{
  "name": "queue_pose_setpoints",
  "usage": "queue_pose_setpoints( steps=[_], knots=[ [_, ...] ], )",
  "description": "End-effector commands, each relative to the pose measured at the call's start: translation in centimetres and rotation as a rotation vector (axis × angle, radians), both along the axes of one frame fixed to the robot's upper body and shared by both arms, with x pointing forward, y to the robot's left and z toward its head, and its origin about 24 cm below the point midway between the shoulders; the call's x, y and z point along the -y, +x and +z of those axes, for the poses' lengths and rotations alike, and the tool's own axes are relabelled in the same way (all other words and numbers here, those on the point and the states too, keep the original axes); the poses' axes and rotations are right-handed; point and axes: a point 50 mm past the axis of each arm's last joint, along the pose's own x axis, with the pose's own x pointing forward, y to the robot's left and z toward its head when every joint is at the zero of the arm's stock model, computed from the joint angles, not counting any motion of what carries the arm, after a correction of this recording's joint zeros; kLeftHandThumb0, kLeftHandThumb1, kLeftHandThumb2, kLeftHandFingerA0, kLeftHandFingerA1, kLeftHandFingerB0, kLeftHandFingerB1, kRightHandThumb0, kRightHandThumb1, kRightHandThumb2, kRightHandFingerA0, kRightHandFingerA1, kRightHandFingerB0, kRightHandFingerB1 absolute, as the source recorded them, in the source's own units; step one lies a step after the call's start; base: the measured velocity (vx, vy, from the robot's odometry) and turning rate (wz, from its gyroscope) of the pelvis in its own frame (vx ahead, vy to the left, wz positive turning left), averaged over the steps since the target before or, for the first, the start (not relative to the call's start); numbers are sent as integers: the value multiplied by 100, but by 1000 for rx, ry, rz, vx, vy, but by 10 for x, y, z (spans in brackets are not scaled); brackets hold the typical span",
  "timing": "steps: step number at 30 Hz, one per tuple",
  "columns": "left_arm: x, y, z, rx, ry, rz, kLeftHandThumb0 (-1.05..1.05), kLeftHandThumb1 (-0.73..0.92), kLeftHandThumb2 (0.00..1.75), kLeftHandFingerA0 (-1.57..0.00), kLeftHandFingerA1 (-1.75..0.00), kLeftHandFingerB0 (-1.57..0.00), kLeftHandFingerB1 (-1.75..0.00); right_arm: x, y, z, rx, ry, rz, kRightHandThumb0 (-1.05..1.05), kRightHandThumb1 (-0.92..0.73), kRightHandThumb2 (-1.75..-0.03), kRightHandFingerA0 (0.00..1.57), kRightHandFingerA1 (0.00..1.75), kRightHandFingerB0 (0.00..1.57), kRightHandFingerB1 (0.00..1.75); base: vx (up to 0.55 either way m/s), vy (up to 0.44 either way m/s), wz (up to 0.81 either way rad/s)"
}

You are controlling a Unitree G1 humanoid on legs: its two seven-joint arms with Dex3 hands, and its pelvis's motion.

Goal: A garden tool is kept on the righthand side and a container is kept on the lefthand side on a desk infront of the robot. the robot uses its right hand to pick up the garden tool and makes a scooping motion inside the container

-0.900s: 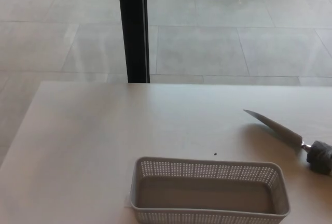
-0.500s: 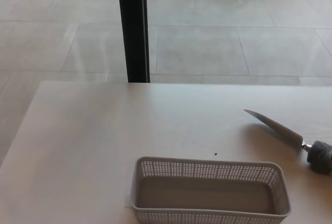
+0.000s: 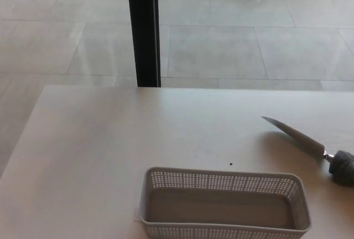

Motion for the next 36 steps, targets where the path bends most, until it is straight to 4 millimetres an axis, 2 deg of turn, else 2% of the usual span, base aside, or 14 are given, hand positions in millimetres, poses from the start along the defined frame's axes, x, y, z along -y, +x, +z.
queue_pose_setpoints(
  steps=[1,5,6,15,24,25,26,28,30,31,32,34,35,36],
  knots=[
    [-10,0,8,27,12,12,-46,-9,112,-105,-103,-87,-96,-82,53,30,-248,-460,268,-86,-77,-65,0,37,4,28,0,0,0],
    [-11,1,9,36,12,23,-45,-9,111,-104,-102,-87,-95,-97,66,12,-346,-550,304,-83,-76,-64,4,29,11,23,0,0,0],
    [-11,2,9,35,11,15,-46,-7,110,-103,-102,-86,-94,-100,70,5,-382,-575,317,-85,-61,-103,3,24,9,25,0,0,0],
    [-9,0,7,35,0,23,-44,-10,111,-104,-103,-87,-95,-113,88,-52,-641,-603,371,-94,-67,-108,4,17,9,16,0,0,0],
    [-9,-2,7,36,-2,39,-45,-6,110,-98,-101,-84,-93,-108,90,-81,-797,-566,366,-88,-67,-104,3,26,12,27,0,0,0],
    [-9,-2,7,31,-2,32,-45,-7,109,-99,-101,-84,-93,-106,89,-83,-813,-564,360,-80,-82,-66,4,30,13,23,0,0,0],
    [-9,-2,7,31,0,31,-49,-6,110,-99,-101,-84,-94,-103,90,-88,-841,-562,346,-82,-64,-101,4,34,10,33,0,0,0],
    [-8,-2,7,38,-13,18,-48,-7,109,-100,-102,-85,-94,-98,91,-93,-873,-563,329,-81,-63,-99,6,38,11,36,0,0,0],
    [-7,-2,6,39,-13,21,-47,-7,109,-100,-101,-85,-93,-95,92,-97,-895,-561,316,-82,-79,-62,10,33,18,25,0,0,0],
    [-7,-2,6,40,-14,25,-46,-6,108,-97,-101,-82,-93,-93,92,-99,-908,-562,308,-83,-63,-99,5,44,9,40,0,0,0],
    [-7,-2,5,41,-15,34,-47,-4,109,-94,-100,-82,-93,-91,92,-101,-920,-566,297,-38,-41,-102,3,53,0,47,0,0,0],
    [-6,-2,5,29,-16,16,-49,-3,108,-96,-100,-82,-92,-87,92,-103,-935,-565,276,-38,-41,-102,3,52,0,47,0,0,0],
    [-6,-3,5,34,-17,23,-49,-3,108,-93,-100,-81,-92,-86,93,-104,-939,-567,268,-81,-79,-65,12,38,22,28,0,0,0],
    [-6,-3,5,33,-15,27,-48,-3,107,-95,-100,-82,-92,-86,93,-105,-941,-574,264,-81,-79,-65,12,41,23,28,0,0,0]
  ],
)
